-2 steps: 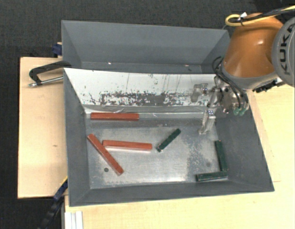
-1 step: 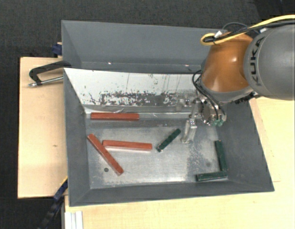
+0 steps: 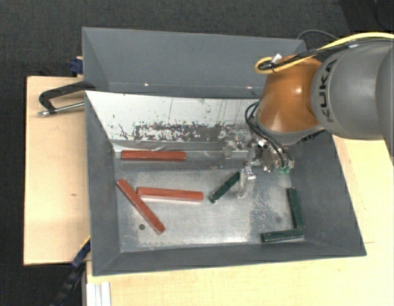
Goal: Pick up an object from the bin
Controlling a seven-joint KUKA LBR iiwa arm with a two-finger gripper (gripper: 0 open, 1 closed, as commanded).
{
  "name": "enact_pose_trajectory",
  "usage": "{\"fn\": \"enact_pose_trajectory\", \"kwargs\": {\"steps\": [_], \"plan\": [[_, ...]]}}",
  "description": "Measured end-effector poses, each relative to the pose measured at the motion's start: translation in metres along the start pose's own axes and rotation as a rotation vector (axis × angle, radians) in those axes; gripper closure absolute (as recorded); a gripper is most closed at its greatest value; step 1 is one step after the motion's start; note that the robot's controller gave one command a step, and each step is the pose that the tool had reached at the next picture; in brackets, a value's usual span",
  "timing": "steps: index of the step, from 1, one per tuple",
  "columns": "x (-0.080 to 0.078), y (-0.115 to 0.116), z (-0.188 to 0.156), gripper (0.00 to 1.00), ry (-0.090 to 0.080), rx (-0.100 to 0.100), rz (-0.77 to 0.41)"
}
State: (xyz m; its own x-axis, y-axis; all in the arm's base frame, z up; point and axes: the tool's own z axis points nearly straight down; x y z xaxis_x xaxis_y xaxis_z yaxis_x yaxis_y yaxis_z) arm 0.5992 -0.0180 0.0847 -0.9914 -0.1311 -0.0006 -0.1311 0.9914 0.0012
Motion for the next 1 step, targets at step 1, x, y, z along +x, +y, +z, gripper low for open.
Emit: {"fn": "enact_pose_trajectory", "kwargs": {"steps": [1], "plan": [[0.0157, 0.0568, 0.0139, 1.0, 0.0, 0.0, 0.097]]}}
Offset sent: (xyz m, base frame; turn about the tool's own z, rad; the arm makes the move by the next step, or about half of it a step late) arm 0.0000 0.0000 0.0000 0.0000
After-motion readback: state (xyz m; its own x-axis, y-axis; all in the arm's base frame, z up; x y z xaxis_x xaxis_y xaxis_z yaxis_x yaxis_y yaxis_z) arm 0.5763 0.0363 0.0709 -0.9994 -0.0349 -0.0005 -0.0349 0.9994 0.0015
